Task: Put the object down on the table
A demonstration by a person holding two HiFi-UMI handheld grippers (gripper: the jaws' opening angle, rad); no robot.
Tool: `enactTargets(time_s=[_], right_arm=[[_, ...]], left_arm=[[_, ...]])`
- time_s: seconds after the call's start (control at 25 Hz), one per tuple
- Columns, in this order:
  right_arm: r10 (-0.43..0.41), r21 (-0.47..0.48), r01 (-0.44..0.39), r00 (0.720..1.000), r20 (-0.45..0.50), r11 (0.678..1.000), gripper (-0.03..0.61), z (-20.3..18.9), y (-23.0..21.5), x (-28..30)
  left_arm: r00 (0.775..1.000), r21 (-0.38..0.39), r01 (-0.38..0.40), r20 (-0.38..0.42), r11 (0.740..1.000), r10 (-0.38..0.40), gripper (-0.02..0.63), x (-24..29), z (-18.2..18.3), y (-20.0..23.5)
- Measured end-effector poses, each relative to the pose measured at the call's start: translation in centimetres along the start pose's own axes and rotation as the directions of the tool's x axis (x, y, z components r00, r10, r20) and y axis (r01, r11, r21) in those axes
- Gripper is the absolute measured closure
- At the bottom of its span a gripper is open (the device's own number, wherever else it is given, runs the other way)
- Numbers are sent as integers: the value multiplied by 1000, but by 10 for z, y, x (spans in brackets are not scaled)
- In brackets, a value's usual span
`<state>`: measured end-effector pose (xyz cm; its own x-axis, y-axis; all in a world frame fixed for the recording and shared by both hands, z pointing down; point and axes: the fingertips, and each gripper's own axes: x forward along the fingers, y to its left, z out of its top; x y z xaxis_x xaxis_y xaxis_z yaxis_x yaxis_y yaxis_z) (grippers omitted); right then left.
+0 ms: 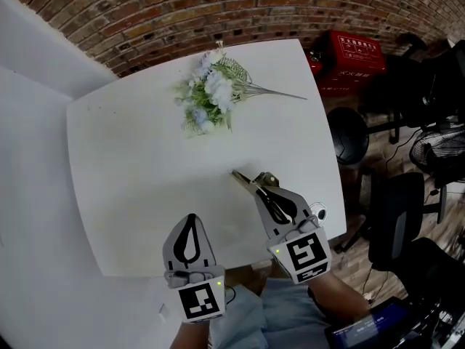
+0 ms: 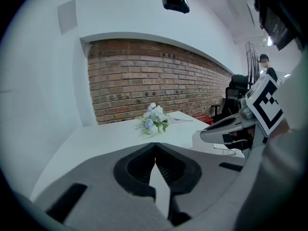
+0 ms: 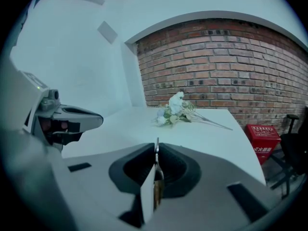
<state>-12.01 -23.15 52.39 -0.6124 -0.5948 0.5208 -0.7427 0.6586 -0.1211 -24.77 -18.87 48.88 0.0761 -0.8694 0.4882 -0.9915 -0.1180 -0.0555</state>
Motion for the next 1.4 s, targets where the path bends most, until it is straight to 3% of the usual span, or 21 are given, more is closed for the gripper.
enactTargets(time_s=[0.68, 1.4], right_arm=[[-12, 22, 13, 999, -46, 1000, 551, -21, -4, 12], [-24, 22, 25, 999, -31, 999, 523, -19, -11, 17]], left_arm=[[999, 6, 17, -34, 1000, -16, 604, 14, -11, 2], [999, 1, 16, -38, 1000, -16, 604, 20, -15, 3]])
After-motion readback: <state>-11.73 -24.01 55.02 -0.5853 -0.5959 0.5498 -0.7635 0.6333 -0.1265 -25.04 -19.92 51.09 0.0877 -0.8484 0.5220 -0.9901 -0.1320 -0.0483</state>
